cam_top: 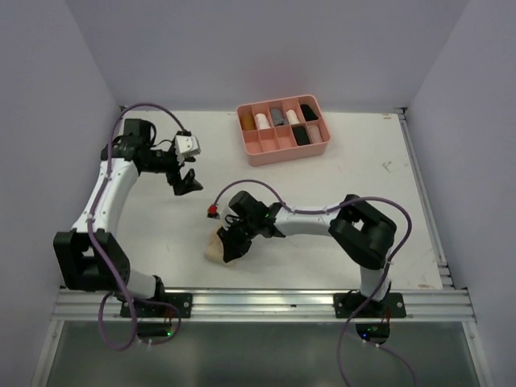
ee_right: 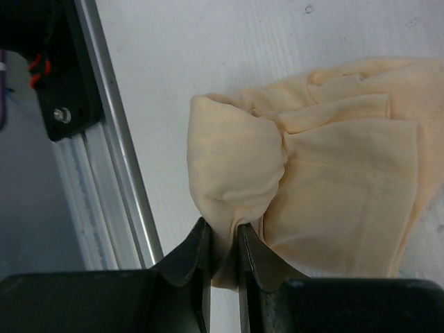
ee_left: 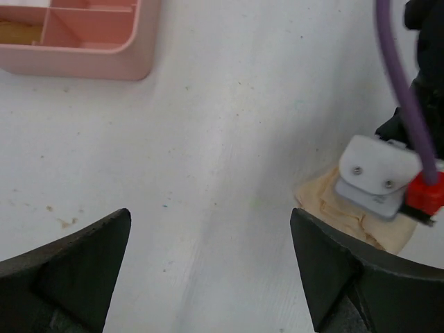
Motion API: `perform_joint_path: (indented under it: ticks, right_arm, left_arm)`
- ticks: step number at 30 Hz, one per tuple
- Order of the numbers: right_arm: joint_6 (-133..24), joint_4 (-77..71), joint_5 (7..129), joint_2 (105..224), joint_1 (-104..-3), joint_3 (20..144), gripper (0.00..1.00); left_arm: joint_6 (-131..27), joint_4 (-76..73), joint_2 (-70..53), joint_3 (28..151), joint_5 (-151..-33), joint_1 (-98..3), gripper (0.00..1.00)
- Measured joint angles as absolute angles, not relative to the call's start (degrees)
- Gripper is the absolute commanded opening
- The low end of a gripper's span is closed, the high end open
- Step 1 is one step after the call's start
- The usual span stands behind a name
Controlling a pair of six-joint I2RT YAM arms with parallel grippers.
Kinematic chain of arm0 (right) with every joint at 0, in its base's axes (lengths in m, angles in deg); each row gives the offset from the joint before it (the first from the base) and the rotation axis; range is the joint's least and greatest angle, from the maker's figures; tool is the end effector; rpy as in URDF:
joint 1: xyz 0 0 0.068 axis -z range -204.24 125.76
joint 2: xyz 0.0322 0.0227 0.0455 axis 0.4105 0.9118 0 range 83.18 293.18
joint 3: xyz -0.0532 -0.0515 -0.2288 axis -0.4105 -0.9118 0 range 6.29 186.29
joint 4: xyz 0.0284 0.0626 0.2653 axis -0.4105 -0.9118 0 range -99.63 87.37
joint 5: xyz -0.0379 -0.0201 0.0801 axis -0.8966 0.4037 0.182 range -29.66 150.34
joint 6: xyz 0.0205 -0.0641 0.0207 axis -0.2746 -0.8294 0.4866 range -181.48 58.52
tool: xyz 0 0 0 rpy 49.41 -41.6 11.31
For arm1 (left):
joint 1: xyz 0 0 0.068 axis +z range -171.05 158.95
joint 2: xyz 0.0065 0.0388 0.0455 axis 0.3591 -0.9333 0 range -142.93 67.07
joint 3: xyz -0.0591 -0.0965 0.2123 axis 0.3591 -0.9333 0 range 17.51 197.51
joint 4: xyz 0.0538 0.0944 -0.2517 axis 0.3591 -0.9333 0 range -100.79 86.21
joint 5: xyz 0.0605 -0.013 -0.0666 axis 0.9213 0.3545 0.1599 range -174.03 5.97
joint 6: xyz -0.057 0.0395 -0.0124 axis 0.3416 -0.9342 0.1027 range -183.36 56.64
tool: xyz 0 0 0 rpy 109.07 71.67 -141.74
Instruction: Roll the underwear
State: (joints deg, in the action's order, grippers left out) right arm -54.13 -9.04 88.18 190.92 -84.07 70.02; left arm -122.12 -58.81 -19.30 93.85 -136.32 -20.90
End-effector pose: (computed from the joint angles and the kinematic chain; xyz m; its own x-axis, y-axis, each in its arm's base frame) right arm 0.1764 0.3570 0.1003 -0.5011 -0.6370 -0.5858 -0.8569 0.2709 0.4385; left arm 0.3166 -0.0448 0.2585 -0.1864 0.5225 -0.8320 0.9474 0.3198 -0.0115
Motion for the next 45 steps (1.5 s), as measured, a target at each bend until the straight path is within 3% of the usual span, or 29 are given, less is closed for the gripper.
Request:
perform_joint_path:
  ticks: [8, 14, 17, 22, 26, 32, 42, 45]
  right_arm:
    - [-43.29, -3.69, 104.74, 198.11, -76.92, 71.72, 0.00]
    - [-35.13, 3.48, 114.78, 203.25, -73.14, 71.31, 0.00]
    - [-32.07, 6.10, 117.68, 204.91, -72.07, 71.18, 0.00]
    - [-28.60, 9.43, 120.83, 207.10, -70.98, 71.18, 0.00]
    - [-26.76, 11.15, 122.69, 208.41, -70.32, 71.20, 0.00]
    - [-25.28, 12.40, 124.17, 209.52, -69.82, 71.29, 0.00]
    - [-24.14, 12.59, 125.44, 210.77, -69.10, 71.92, 0.00]
    - [-24.07, 12.38, 125.86, 211.10, -69.01, 72.23, 0.00]
  left_arm:
    - [-103.52, -40.39, -0.74, 85.54, -132.71, -19.72, 1.00]
    - [-121.97, -51.62, 1.73, 83.14, -133.45, -20.05, 0.90]
    - [-131.96, -56.26, 5.84, 72.63, -130.39, -23.57, 0.82]
    - [-138.43, -55.97, 18.19, 54.86, -125.89, -34.13, 0.81]
    - [-140.09, -52.45, 25.62, 47.78, -123.49, -39.59, 0.79]
    - [-140.88, -43.84, 25.79, 42.16, -120.08, -45.01, 0.78]
    - [-140.94, -34.44, 23.10, 37.87, -115.86, -52.66, 0.68]
    - [-140.44, -32.08, 21.49, 37.20, -114.33, -55.46, 0.56]
